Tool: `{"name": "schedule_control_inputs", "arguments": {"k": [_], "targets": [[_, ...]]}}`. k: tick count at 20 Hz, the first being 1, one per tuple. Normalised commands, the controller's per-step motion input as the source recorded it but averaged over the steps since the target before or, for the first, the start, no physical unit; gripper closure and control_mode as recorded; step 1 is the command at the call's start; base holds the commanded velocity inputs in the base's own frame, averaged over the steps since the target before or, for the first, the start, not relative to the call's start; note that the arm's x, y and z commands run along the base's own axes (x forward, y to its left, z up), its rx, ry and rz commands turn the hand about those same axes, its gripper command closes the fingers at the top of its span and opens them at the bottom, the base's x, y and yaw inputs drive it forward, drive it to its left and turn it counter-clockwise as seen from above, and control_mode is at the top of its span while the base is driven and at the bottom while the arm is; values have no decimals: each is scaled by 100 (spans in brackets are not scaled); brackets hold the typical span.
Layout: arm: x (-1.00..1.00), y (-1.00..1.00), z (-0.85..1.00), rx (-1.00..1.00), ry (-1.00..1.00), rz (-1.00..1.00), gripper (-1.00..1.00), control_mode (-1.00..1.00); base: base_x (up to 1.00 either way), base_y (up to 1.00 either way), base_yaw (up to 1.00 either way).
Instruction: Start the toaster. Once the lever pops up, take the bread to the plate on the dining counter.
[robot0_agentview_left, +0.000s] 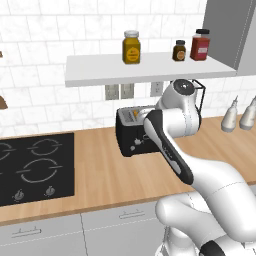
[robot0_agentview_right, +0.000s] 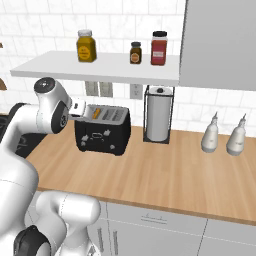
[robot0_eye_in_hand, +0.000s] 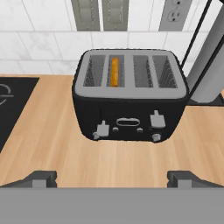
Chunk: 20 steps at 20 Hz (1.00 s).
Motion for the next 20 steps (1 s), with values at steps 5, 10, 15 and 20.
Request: {"name": "schedule_control_inputs", "arguments": {"k": [5, 10, 15, 20], "targets": [[0, 0, 0, 0, 0, 0, -100, -100, 0, 0, 0], [0, 0, 0, 0, 0, 0, -100, -100, 0, 0, 0], [0, 0, 0, 0, 0, 0, -100, -100, 0, 0, 0], [0, 0, 0, 0, 0, 0, -100, -100, 0, 0, 0]]}}
